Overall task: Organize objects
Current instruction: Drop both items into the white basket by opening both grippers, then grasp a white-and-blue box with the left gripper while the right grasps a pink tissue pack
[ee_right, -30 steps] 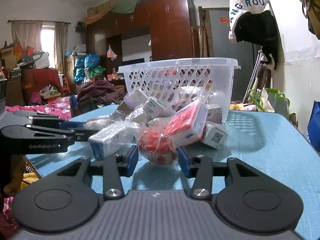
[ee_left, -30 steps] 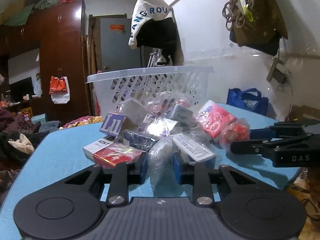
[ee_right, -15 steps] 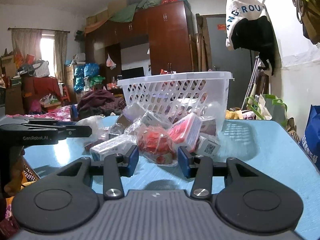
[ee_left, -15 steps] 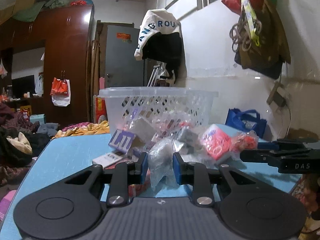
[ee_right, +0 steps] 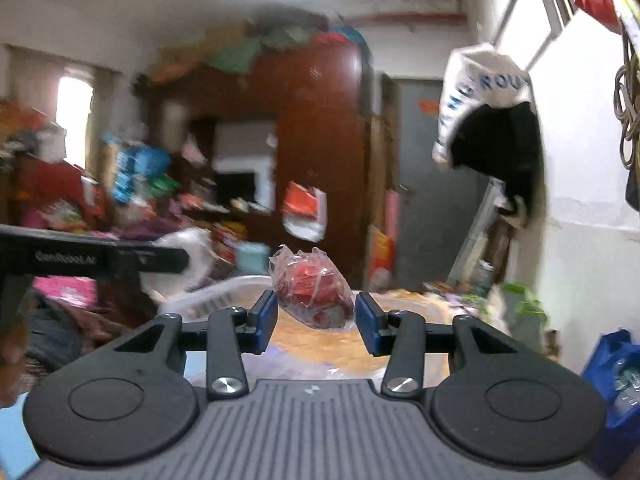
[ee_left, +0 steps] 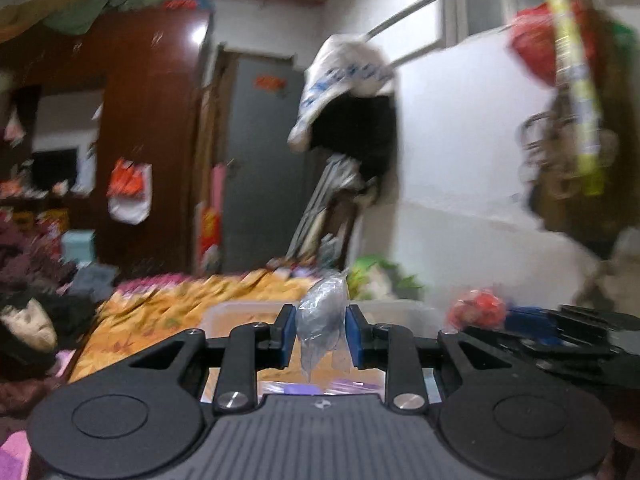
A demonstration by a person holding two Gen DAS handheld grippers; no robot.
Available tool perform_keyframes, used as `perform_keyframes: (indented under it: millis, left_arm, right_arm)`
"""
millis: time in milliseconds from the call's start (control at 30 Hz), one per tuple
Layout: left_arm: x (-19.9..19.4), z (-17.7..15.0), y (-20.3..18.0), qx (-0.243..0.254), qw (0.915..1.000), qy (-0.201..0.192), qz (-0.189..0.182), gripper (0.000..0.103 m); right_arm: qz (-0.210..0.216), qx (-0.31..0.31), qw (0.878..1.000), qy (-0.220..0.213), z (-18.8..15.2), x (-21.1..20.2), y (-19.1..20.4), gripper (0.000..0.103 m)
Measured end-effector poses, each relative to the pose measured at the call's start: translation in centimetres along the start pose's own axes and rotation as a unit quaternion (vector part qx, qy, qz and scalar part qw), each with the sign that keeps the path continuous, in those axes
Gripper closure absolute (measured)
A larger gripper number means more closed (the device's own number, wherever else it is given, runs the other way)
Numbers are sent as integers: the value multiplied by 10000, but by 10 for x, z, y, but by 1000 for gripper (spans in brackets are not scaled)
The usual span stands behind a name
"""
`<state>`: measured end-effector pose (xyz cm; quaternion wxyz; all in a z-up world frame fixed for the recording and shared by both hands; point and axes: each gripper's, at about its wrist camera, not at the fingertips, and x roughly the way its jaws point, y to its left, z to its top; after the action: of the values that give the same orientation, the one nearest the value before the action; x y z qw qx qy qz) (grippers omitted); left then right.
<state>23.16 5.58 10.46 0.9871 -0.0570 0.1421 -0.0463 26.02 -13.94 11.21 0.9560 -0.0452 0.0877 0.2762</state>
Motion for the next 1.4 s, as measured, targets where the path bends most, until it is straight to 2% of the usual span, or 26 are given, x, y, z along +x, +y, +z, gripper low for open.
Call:
perform_keyframes:
  millis: [100,133,200,233,267,300,333,367,400,433,567,633,700,767,867,900,933,1233,1400]
  left_arm:
    - [31,-2,11,-165,9992,325,169,72]
    - [41,-4,12,-151,9988,433,162,69]
    - [53,-10,14,-95,9975,684,119,42]
    - [54,-15,14,-106,9975,659,233,42]
    - [48,-18,15,-90,9978,568,325,42]
    - [40,-20,17,-88,9982,499,323,42]
    - [26,-23,18,-124,9986,419,287,42]
    - [8,-28,21,-188,9991,323,200,37]
    - [-10,-36,21,-247,9994,221,47,29]
    - [-29,-47,17,-221,9996,150,-97,26]
    - [-88,-101,-15,269,9995,-64,-127,25]
    - [-101,-127,-26,347,9990,10,-281,25]
    - [-99,-146,-33,342,9980,280,-459,25]
    - [-98,-162,-37,364,9971,483,-457,25]
    - [-94,-178,-44,475,9961,640,-367,25]
    - [-92,-180,-45,476,9958,679,-384,25]
    - [-90,-182,-46,466,9955,723,-405,25]
    - [-87,-193,-60,679,9937,813,-368,25]
    - [-81,-195,-61,718,9929,896,-297,26]
  right_arm:
    - [-11,-35,9996,288,-2,30,-2,56]
    - [-62,-97,9993,345,-4,37,-1,56]
    - [-129,-198,9984,520,-10,50,1,50]
    - [-115,-212,9979,608,-13,52,2,44]
    - [-183,-182,9981,557,-16,51,2,31]
    - [-196,-135,9988,435,-18,42,0,15]
    - [-127,-65,9994,307,-21,31,-1,9]
    - [-23,21,9999,164,-25,15,-3,0]
    - [62,82,9999,79,-30,0,-3,0]
    - [88,131,9999,46,-37,-15,-4,0]
    - [74,314,9995,-25,-80,-66,-3,0]
    - [170,466,9987,128,-94,-73,-3,0]
    - [344,626,9969,337,-105,-71,-3,0]
    - [380,560,9959,605,-109,-61,0,3]
    - [153,166,9969,760,-115,-51,8,15]
    - [193,174,9963,825,-115,-49,8,24]
    - [225,186,9963,804,-113,-48,7,27]
    - [152,-65,9894,1442,-119,-29,19,25]
    - [185,-133,9902,1378,-123,-37,21,47]
